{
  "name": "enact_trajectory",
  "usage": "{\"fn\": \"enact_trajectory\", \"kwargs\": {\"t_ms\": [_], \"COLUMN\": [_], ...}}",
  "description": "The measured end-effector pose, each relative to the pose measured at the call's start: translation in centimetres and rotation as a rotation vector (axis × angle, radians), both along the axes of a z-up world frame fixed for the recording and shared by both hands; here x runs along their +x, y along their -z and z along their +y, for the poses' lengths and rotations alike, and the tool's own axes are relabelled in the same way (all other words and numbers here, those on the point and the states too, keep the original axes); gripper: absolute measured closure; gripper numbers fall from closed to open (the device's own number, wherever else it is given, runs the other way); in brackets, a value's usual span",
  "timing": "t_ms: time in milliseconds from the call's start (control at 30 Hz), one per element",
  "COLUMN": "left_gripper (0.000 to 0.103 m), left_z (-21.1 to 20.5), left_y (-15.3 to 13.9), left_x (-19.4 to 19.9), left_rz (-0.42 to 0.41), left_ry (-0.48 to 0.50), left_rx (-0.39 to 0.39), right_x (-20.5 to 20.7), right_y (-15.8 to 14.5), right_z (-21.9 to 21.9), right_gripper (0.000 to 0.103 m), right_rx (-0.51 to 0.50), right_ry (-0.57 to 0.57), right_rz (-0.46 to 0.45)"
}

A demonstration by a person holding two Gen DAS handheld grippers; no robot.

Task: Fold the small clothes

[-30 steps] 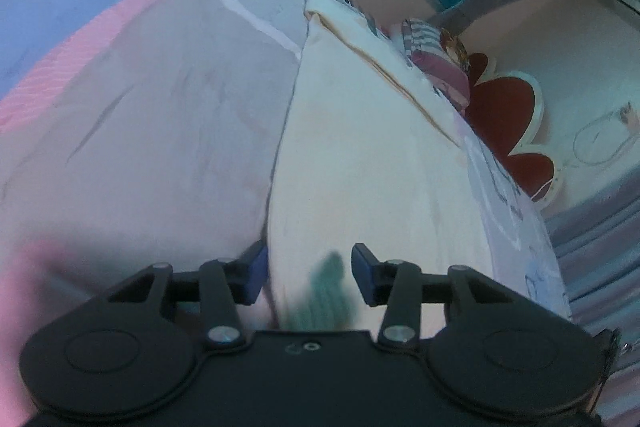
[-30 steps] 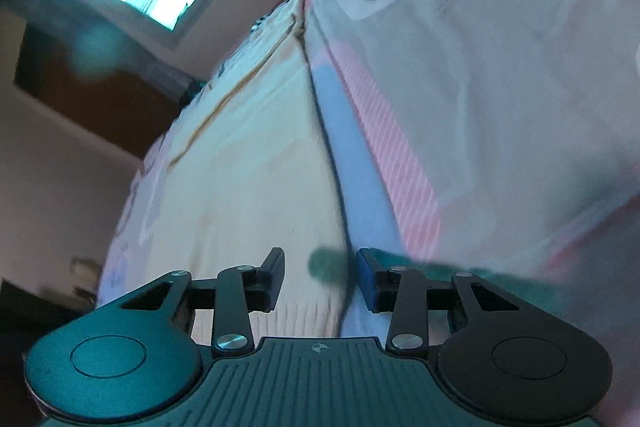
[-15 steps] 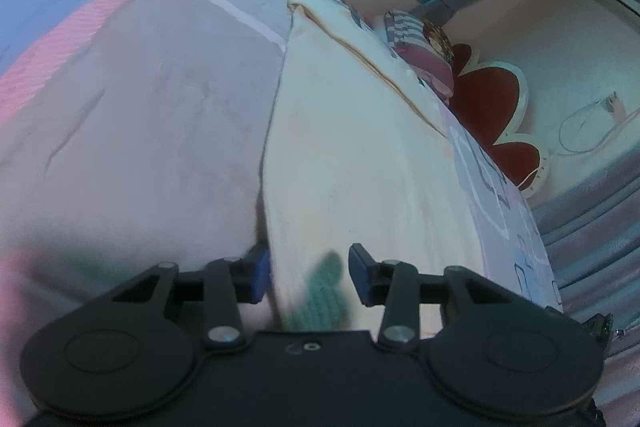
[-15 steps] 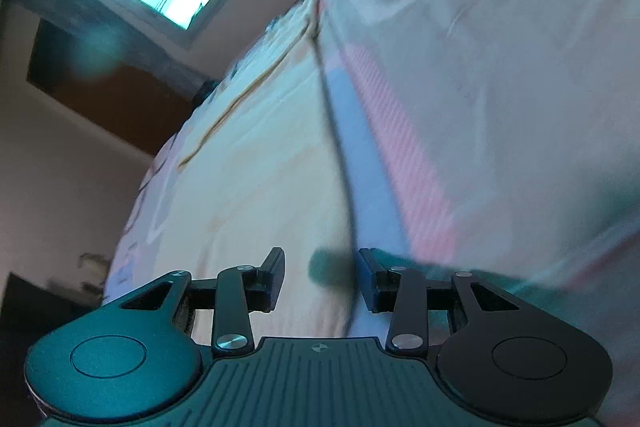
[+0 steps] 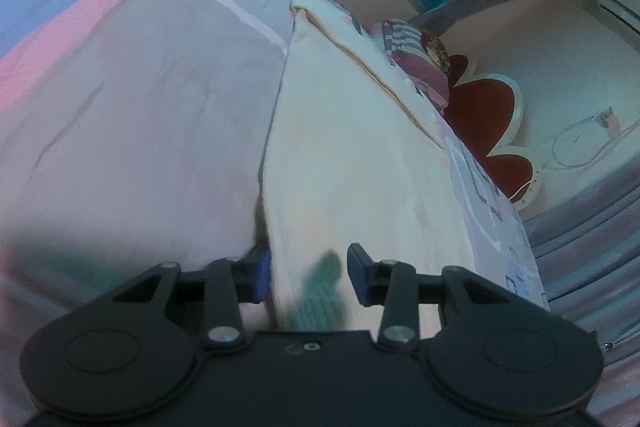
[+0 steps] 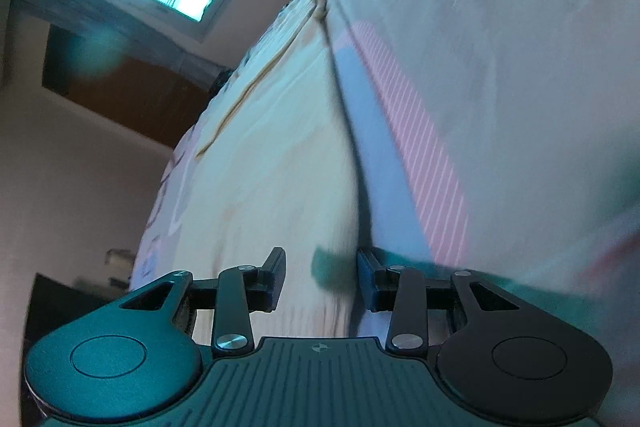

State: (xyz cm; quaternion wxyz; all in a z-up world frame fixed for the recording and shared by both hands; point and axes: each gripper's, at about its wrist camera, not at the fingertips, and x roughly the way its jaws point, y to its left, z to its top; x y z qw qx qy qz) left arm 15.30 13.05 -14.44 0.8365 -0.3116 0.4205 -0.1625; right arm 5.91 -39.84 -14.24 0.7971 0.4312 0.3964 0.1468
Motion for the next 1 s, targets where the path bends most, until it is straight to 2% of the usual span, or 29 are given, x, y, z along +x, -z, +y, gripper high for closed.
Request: {"fn": "enact_trajectory", "kwargs": {"t_ms": [33,100,167,300,367,400,533,600,633,733,900,1000], "left_gripper": [0.067,0.069,0.071,0.073,0.095,0.100,0.100,0.100,0.100,0.100,0.100,0.087], "left_z": [0.0,0.0,0.1,-0.4,-0.6,-0.6,0.7,1.2,1.5,2.2,1.5,1.6], "left_y": [-0.1,-0.2,-0.3,-0.7,-0.9,-1.0,-2.2,-1.5,-0.8,0.2,-0.3,0.0], "left_x": [0.1,0.1,-0.1,-0.4,-0.3,-0.3,-2.0,-2.4,-2.3,-2.3,-2.0,-1.7], "left_rz": [0.002,0.006,0.012,0.006,0.009,0.001,-0.090,-0.068,-0.043,-0.022,-0.032,-0.021], "left_ry": [0.002,0.010,0.018,0.046,0.037,0.033,-0.032,-0.051,-0.051,-0.074,-0.053,-0.048], "left_rx": [-0.002,0.000,0.015,0.065,0.105,0.115,0.089,0.105,0.111,0.049,0.065,0.048], "right_x": [-0.1,-0.1,-0.1,0.5,0.7,0.8,0.2,-0.2,-0.2,0.6,0.8,1.7], "right_y": [0.0,-0.1,0.0,0.0,-0.1,-0.4,-2.6,-3.1,-2.9,-0.9,-2.3,-2.3], "right_z": [0.2,0.3,0.1,1.1,1.4,1.6,1.0,0.7,0.8,1.3,1.7,2.1], "right_gripper": [0.065,0.080,0.088,0.090,0.099,0.100,0.100,0.100,0.100,0.100,0.100,0.100], "right_rx": [0.015,0.018,0.034,-0.012,-0.039,-0.056,-0.033,-0.024,-0.043,-0.092,-0.067,-0.091], "right_ry": [-0.007,-0.011,-0.004,-0.047,-0.051,-0.045,-0.012,-0.018,-0.026,-0.040,-0.046,-0.068], "right_rz": [0.000,-0.010,-0.011,-0.004,-0.004,-0.008,-0.099,-0.121,-0.109,-0.005,-0.057,-0.042]}}
